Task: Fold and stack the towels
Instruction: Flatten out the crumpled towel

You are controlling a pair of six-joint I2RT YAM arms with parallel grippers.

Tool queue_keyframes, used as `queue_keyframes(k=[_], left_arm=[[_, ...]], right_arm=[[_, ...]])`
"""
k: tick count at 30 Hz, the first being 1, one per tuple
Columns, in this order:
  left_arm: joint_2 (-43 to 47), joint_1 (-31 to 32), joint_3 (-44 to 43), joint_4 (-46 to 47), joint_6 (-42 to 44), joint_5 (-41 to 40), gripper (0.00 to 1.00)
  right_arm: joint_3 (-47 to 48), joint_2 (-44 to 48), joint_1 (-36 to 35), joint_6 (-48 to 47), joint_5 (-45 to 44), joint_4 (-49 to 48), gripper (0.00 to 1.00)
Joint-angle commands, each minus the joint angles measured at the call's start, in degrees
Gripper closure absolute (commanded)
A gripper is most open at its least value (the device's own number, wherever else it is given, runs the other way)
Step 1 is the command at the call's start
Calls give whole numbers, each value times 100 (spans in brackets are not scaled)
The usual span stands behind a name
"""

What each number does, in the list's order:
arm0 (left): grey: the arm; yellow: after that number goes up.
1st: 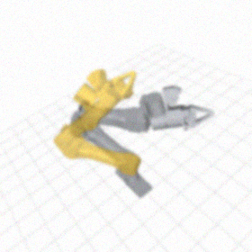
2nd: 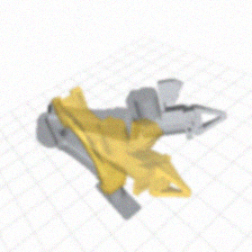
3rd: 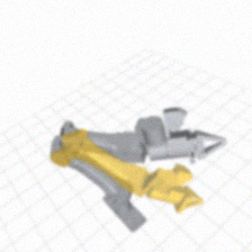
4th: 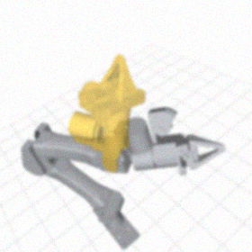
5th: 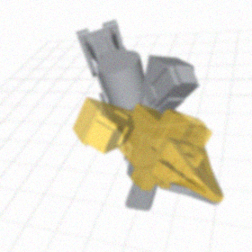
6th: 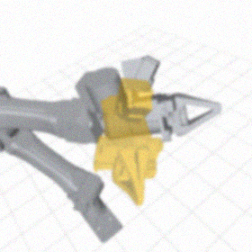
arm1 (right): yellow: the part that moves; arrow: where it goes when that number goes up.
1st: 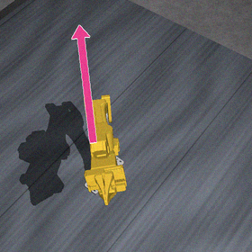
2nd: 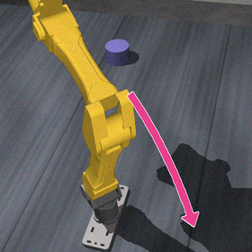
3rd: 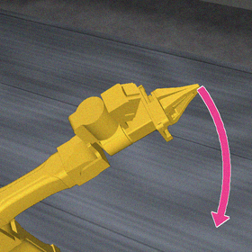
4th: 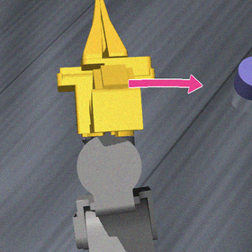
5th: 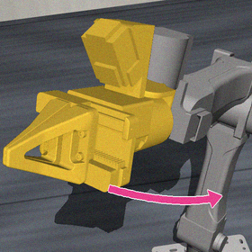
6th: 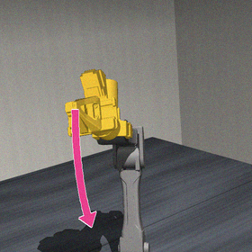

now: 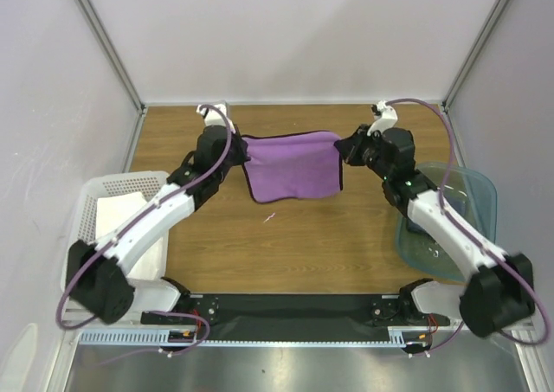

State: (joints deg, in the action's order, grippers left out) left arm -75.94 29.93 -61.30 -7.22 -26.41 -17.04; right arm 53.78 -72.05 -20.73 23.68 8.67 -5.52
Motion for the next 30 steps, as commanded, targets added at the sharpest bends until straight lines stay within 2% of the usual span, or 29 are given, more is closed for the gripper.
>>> queue_keyframes(k=[1,6,10,13,17,19,21,25,30], left_arm=[[632,503,241,-349,110,-474,100],[1466,1461,215,-972,-161,-1011,100],[2098,1840,57,-2078,-706,-1223,100],[2539,2191,-58,-2511,-1119,-1284,100],[2681,2377,-119,-3213,-1734,-1276,100],[2541,2377,-93,-3416,-2033,-1547,100],[2164,2298,-23,-3575,-2254,-1758,100],[1355,1754,179,-3216,-2281,-1436,100],[337,1113,496,-2312,-2000,-1267,100]], right_arm=[[-139,857,-447,-268,-769,525,100],[-219,2297,-976,-66,-1559,1640,100],[-105,3212,-1293,84,-1903,2501,100],[53,3653,-1346,338,-2158,3318,100],[457,3611,-1346,839,-2474,4565,100],[423,3488,-1346,1032,-2676,4822,100],[92,3321,-1337,1077,-2905,4841,100],[-446,2830,-1188,1051,-2915,4298,100],[-921,1636,-503,796,-2143,2866,100]])
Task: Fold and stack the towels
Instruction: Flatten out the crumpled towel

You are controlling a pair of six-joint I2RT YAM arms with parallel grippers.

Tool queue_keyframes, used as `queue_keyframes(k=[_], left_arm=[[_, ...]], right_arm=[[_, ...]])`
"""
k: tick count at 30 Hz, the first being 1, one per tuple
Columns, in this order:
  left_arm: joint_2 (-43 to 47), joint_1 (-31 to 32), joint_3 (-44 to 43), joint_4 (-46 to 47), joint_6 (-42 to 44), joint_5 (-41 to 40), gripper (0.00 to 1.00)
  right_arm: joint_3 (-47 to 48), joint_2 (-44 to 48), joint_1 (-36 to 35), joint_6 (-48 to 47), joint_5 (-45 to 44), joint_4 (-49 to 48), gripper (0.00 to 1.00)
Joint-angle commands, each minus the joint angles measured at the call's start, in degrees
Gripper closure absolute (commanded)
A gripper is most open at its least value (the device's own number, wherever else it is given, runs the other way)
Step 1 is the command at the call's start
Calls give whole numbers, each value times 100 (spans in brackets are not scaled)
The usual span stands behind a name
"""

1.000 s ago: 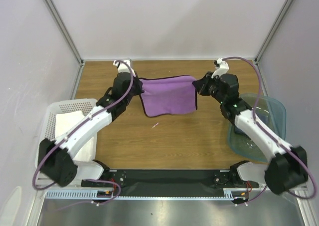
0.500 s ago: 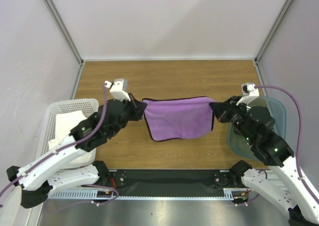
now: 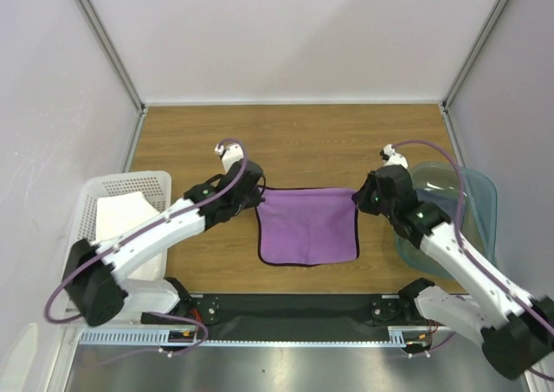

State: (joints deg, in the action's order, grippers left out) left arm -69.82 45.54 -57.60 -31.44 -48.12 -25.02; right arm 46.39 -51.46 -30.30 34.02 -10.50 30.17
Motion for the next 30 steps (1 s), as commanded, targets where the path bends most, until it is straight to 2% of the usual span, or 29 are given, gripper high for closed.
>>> queue_keyframes(k=[1,7,10,14,20,24,25,26,27,28,29,30], left_arm=[[-425,-528,135,356,232,-460,100],[-1628,-897,-251,964,725,-689,100],[-2261,-1196,-567,1131,848,-549,100],[-2859,-1512,-953,1377,1119,-285,100],[-3423,-1767,-1419,1817,1612,-21,100],[-3923,-1873,-1824,1747,1797,14,99],[-3986,-1891,-1903,1677,1832,40,99],[-4056,-1952,-2043,1650,1893,128,92],[-4118,-1978,-2123,1606,1937,172,84],[-4171,-1996,-2193,1545,1964,216,70],[-4154,-2005,-2263,1501,2034,269,43],[-4119,-2005,-2281,1483,2078,287,34]], right_arm=[[-305,-583,690,-290,-94,-1176,100],[-421,-1829,1105,-668,399,-2742,100],[-219,-2497,1202,-747,584,-3252,100],[168,-3314,1237,-844,708,-3632,100],[809,-4283,1317,-792,550,-3624,100],[1100,-4784,1439,-722,733,-3545,81],[1144,-4829,1466,-730,821,-3536,64],[1231,-4864,1501,-739,970,-3545,53],[1267,-4882,1510,-791,989,-3527,42],[1328,-4865,1519,-809,989,-3440,28],[1424,-4830,1510,-835,1137,-3396,24],[1486,-4795,1519,-879,1182,-3326,18]])
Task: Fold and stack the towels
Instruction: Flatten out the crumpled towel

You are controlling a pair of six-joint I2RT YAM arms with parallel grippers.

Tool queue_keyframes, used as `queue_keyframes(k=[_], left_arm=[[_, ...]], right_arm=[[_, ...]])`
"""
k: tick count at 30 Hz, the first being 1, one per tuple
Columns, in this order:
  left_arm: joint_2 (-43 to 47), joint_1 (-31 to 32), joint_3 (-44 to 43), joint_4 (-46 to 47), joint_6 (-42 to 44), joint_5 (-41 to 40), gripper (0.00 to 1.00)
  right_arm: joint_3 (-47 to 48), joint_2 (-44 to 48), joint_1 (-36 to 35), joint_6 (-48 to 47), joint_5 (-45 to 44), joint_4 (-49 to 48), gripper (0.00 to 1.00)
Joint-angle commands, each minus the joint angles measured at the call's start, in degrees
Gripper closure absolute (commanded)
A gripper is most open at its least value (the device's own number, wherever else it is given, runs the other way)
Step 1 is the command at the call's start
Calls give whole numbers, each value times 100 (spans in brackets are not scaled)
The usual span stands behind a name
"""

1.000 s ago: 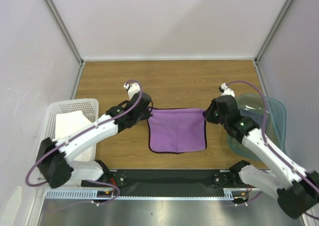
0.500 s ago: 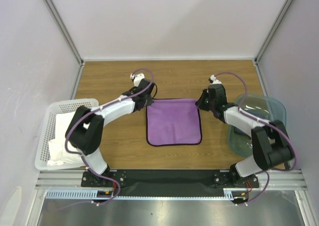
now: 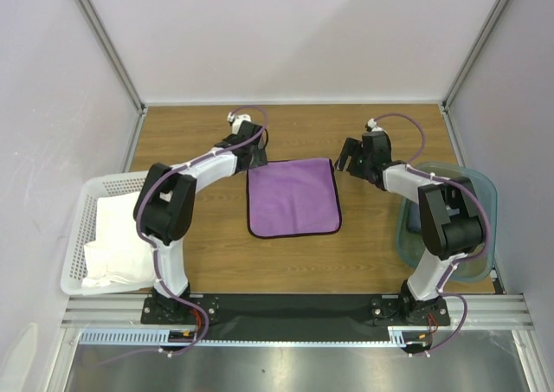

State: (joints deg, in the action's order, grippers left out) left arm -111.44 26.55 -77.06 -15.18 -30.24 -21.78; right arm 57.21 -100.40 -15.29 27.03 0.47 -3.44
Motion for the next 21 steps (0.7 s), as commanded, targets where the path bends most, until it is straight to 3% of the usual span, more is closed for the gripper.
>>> queue_keyframes(k=[1,3,6,11,21], left_arm=[[182,-106,-354,-187,308,-37,14],[385,-106,-328,-327,291,-2,6],[964,-106,-74,-485,168,243,2],[1975,25,1066,-302,-271,894,2],[3768,667,3476,-21,-1255,1483,7]], right_arm=[[448,230,17,-206,128,193,15],[519,415,0,-215,295,326,12],[414,837,-114,-110,454,607,12],[-86,1347,-492,39,244,748,12],[-1738,2498,-528,725,436,1029,14]])
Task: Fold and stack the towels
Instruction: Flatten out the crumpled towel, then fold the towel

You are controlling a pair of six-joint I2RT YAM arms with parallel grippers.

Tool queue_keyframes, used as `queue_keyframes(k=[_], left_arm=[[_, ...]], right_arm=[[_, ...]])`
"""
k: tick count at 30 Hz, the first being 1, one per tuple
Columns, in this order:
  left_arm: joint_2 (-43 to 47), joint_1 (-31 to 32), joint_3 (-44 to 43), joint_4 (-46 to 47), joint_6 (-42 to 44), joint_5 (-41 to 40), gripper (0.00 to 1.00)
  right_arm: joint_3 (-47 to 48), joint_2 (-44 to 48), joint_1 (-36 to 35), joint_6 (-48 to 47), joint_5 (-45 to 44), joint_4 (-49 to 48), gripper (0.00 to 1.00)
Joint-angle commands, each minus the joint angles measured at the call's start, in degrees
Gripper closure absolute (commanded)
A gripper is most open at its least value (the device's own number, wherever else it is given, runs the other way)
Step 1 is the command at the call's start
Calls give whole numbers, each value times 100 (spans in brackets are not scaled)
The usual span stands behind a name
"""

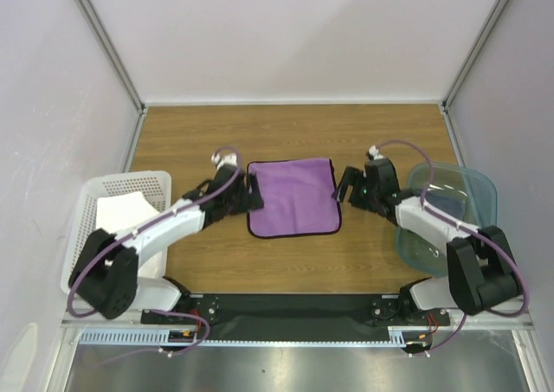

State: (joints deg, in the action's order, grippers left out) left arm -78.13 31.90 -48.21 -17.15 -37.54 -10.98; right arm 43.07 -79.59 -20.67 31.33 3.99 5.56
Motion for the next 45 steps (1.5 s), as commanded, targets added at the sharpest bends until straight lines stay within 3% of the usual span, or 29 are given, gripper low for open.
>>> queue_keyframes(k=[1,8,23,29,33,36,45], left_arm=[[700,176,767,246,-631,447,9],[1326,492,1884,686,-1580,404,19],[843,624,2333,1451,-2723,61,38],[466,633,2228,1486,-2882,61,54],[333,668,2158,1390,-2891,44,86],[307,677,2096,1258,-2856,-44,97],[351,686,2070,1170,-2768,-115,100]], right_arm=[[-430,618,10,416,102,190,14],[-1134,1165,-8,813,128,121,18],[-1178,1060,1,848,155,-11,22],[-1327,876,-25,953,357,-318,26],[-1450,638,-69,1094,523,-495,28],[-1538,541,-157,1226,577,-705,30],[-1758,454,-315,1376,489,-986,37]])
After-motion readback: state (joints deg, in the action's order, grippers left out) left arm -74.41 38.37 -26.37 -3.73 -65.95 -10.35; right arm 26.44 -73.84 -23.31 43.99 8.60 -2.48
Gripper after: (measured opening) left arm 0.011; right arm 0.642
